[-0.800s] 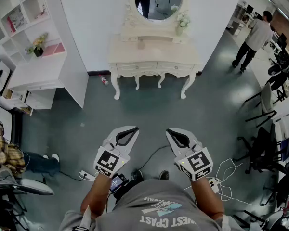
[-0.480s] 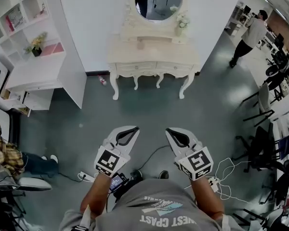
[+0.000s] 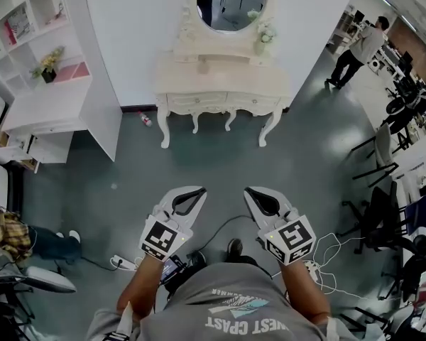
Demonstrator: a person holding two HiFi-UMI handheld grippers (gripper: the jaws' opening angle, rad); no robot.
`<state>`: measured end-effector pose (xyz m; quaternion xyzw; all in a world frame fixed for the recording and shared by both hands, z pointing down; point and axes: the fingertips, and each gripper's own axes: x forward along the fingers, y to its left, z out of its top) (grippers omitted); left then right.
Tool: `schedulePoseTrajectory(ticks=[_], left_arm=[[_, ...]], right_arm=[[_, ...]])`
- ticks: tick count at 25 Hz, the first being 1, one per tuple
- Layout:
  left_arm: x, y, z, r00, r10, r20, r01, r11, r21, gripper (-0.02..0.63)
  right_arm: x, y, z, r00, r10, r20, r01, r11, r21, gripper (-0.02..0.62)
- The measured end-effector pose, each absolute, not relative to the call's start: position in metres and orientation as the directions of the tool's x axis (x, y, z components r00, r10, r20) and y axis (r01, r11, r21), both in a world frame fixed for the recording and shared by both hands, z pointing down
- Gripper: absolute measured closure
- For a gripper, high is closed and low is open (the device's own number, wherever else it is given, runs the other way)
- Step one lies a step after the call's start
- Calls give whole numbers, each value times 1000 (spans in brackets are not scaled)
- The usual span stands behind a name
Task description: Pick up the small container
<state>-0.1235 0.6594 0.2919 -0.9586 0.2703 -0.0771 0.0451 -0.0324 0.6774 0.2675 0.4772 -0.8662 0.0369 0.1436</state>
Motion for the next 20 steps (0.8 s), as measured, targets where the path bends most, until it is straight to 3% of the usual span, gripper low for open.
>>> schedulePoseTrajectory(ticks=[20], left_arm=[[-92,565,308,730,-651,211,-634,-759,-146,603]], right_arm=[[14,550,291,-637,-724,265,-753,658,-12,594]])
